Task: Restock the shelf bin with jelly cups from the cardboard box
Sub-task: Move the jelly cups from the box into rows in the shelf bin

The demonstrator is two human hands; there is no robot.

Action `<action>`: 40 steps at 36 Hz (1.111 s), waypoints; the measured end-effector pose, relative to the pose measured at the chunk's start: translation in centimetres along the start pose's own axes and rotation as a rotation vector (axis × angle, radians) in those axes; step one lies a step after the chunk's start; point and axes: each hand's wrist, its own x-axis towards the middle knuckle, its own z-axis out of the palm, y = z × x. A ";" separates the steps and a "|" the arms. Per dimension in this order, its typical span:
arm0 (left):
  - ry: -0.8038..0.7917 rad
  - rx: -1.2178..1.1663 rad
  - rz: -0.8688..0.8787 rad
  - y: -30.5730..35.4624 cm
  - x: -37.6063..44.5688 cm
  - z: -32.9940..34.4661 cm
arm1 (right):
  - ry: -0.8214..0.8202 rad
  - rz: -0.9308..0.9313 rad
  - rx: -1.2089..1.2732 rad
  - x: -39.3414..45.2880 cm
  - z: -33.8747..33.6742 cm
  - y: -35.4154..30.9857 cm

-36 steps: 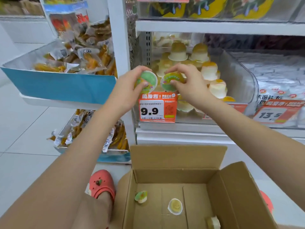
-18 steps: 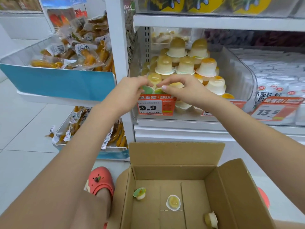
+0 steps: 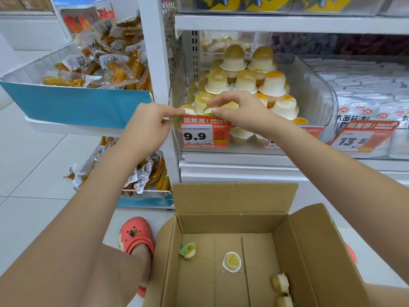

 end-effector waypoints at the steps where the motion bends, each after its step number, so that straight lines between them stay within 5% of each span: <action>1: -0.006 -0.008 -0.006 -0.3 -0.4 0.1 | -0.010 0.014 0.022 0.0 -0.1 0.0; 5: -0.010 -0.065 -0.003 -0.6 -1.9 0.6 | 0.000 -0.015 -0.046 -0.4 -0.6 0.4; 9: 0.104 -0.127 0.031 0.2 -3.3 0.9 | 0.259 -0.104 -0.162 -2.6 -0.7 1.0; 14: 0.059 -0.589 -0.131 0.7 -5.0 2.1 | 0.402 -0.261 0.045 -9.6 0.1 1.3; 20: -0.363 -0.577 -0.198 0.3 -8.0 7.8 | 0.121 0.031 0.065 -15.2 4.2 8.3; 24: -0.709 -0.371 -0.219 -1.2 -10.9 12.6 | -0.229 0.243 -0.036 -17.8 7.1 14.4; 30: -0.970 0.009 -0.235 -5.3 -15.4 20.4 | -0.556 0.463 -0.181 -20.4 12.4 21.5; 33: -1.018 0.050 -0.318 -7.3 -17.9 24.1 | -0.627 0.533 -0.186 -21.5 15.3 24.4; 40: -0.828 -0.101 -0.856 -8.8 -21.7 31.3 | -0.555 0.735 -0.071 -22.3 21.0 29.6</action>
